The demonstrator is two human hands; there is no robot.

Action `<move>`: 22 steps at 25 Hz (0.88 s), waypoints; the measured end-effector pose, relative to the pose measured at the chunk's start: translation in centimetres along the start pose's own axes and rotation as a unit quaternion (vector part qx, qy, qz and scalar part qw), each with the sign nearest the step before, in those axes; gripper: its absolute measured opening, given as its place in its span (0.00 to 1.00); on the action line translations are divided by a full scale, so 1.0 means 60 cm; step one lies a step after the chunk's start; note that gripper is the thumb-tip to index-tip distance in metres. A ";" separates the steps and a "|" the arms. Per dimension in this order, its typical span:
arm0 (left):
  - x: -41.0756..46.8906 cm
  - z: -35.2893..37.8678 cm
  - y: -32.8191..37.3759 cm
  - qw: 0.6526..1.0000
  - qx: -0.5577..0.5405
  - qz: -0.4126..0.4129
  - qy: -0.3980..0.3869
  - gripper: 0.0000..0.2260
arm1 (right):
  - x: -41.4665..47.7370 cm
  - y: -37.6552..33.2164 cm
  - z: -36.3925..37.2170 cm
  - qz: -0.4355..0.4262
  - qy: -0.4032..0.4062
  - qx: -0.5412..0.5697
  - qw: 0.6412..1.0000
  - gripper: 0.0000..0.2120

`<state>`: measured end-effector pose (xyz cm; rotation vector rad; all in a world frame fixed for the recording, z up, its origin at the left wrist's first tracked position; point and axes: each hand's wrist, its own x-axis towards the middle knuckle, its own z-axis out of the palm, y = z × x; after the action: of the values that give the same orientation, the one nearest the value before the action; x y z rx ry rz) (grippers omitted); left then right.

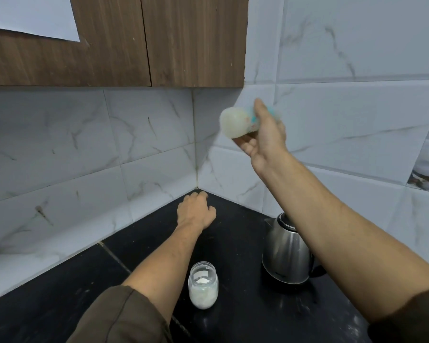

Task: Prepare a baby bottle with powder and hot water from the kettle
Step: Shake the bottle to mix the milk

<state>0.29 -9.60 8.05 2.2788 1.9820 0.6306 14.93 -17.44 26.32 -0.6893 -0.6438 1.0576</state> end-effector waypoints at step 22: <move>0.002 0.000 -0.006 1.000 0.001 -0.015 -0.003 0.22 | -0.012 -0.017 0.010 0.118 -0.058 -0.014 0.991 0.16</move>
<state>-0.04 -9.42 7.98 2.2456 2.0104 0.6198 14.74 -18.31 27.38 -0.7453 -0.6885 1.3171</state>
